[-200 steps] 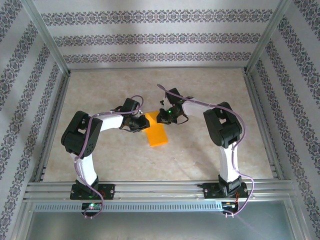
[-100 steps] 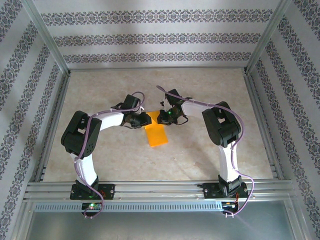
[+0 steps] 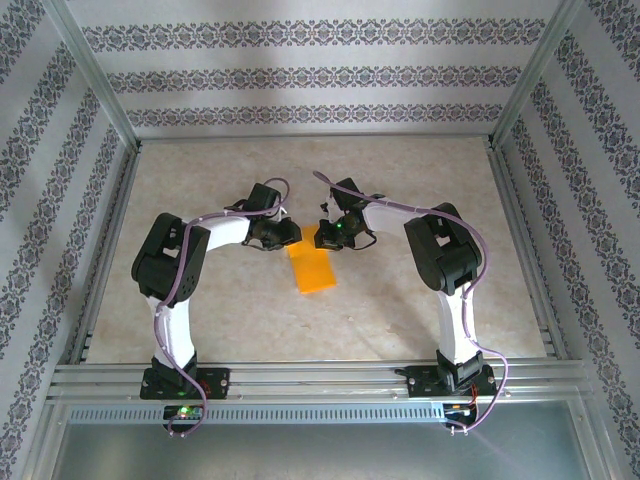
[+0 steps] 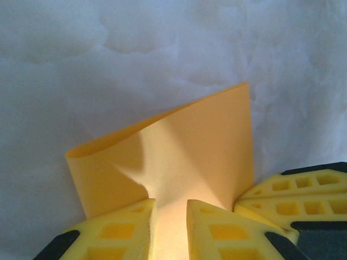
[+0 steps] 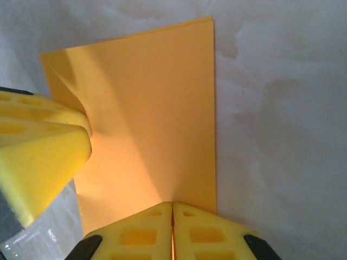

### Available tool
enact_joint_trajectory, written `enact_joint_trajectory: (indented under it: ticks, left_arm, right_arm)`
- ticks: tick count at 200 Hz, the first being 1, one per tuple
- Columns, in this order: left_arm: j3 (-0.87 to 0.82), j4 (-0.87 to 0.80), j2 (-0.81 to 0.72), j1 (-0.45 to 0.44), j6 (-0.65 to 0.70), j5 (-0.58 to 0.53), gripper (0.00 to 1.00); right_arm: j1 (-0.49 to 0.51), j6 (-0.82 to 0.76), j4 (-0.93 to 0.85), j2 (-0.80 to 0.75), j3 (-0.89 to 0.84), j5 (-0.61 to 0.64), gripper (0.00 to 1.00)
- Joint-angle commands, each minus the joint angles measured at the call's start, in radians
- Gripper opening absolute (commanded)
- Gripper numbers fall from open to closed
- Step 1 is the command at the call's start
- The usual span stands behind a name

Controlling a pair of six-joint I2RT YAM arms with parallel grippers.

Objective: Fold a paper plane with a square sheet of paper (pick it up from the middle)
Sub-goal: First fold in half a square sheet of paper at the center of the table.

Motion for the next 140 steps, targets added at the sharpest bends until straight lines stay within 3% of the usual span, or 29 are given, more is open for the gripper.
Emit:
enact_joint_trajectory:
  ticks: [1,94,113,140]
  left_arm:
    - [-0.037,0.024,0.014,0.041,0.013,0.005,0.22]
    - [0.048,-0.083,0.021,0.147,0.072,-0.059,0.22]
    - [0.051,-0.082,-0.026,0.139,0.046,-0.004,0.21]
    - [-0.030,0.044,-0.118,0.096,-0.055,0.071,0.21]
  right_arm:
    - [-0.009,-0.023,-0.114,0.047,-0.020,0.108,0.09]
    - [-0.019,-0.047,-0.171,0.054,-0.035,0.166,0.09]
    - [-0.018,-0.045,-0.171,0.054,-0.031,0.165,0.09]
    - [-0.018,-0.043,-0.173,0.053,-0.031,0.163,0.09]
